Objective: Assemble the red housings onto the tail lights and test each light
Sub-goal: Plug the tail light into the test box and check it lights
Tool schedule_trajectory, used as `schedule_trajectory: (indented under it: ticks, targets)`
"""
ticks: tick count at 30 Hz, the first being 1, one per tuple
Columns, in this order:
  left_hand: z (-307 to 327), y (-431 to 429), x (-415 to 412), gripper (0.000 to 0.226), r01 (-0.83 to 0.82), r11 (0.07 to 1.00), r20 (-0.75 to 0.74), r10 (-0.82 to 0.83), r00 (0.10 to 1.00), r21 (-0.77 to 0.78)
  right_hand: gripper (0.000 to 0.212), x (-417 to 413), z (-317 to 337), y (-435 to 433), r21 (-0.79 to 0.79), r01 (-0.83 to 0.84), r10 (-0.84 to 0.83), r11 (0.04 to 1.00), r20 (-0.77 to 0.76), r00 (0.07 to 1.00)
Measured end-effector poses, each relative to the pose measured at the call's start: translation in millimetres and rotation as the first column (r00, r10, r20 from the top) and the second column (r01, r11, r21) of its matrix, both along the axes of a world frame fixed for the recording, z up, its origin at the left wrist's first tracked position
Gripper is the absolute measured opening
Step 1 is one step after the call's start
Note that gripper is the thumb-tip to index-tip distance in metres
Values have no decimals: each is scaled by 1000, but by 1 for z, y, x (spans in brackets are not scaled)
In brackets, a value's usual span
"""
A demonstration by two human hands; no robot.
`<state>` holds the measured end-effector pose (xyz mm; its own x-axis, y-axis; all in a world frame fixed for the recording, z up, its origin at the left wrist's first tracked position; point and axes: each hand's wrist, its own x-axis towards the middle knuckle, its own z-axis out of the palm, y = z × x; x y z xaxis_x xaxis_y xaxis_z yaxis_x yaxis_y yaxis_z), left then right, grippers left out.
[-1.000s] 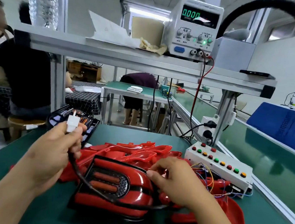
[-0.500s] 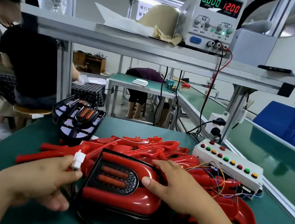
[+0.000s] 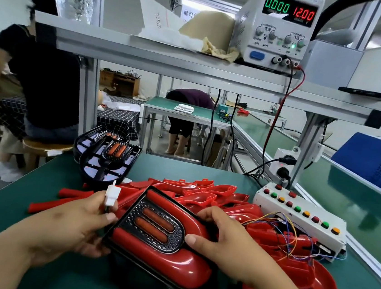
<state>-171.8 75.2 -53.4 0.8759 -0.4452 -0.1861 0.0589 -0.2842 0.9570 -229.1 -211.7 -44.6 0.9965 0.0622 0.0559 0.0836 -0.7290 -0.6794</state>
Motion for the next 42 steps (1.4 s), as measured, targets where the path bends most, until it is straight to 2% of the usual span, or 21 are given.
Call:
schedule_trajectory:
  ticks: [3, 6, 9, 12, 17, 20, 24, 25, 27, 30, 32, 33, 35, 38, 40, 42]
  targets:
    - [1, -1, -1, 19, -11, 1000, 36, 11, 999, 5, 45, -2, -1, 3, 120, -8, 11, 993, -27, 1000]
    - [3, -5, -2, 17, -45, 998, 86, 50, 995, -53, 54, -2, 1, 7, 276, -21, 47, 961, -88, 995]
    - [3, -11, -1, 14, -106, 981, 96, 123, 988, -165, 44, -3, 2, 9, 459, -39, 102, 887, -113, 988]
    - [0, -18, 1, 13, -149, 956, 124, 184, 975, -252, 39, -2, 0, 10, 566, 5, 77, 825, -122, 990]
    - [2, -26, 11, 30, -223, 891, 221, 328, 918, -395, 42, 2, 0, 8, 741, 77, 15, 667, -117, 993]
    - [15, -36, 19, 38, -212, 845, 306, 396, 866, -491, 46, 3, 4, 6, 844, 84, 2, 529, -100, 995]
    - [44, -55, 33, 34, -125, 781, 355, 412, 839, -611, 27, 3, 9, 3, 923, 63, 52, 379, -89, 995]
    - [52, -60, 36, 33, -102, 751, 330, 403, 854, -652, 25, 3, 9, 4, 933, 59, 60, 356, -86, 995]
    - [69, -73, 39, 31, -51, 649, 237, 348, 907, -759, 32, 2, 8, 5, 948, 51, 60, 315, -73, 995]
    - [87, -91, 37, 41, -69, 412, 22, 212, 977, -909, 47, 2, 7, 6, 965, 4, 64, 261, -22, 998]
    - [92, -100, 35, 39, -144, 279, -119, 106, 987, -949, 38, 1, 7, 5, 974, -50, 75, 219, 34, 997]
    - [92, -104, 34, 32, -174, 246, -167, 49, 985, -954, 33, 1, 8, 5, 977, -78, 79, 200, 63, 995]
    - [87, -111, 28, 21, -216, 226, -235, -62, 970, -950, 35, -1, 10, 5, 980, -129, 95, 153, 115, 989]
    - [70, -121, 19, 19, -292, 259, -335, -140, 932, -921, 68, -4, 12, 8, 989, -140, 119, 52, 133, 984]
    - [53, -126, 13, 19, -364, 350, -430, -131, 894, -863, 82, -4, 13, 10, 993, -114, 112, -24, 116, 987]
    - [32, -129, 7, 25, -409, 456, -496, -85, 864, -790, 75, -5, 14, 10, 993, -93, 122, -66, 100, 987]
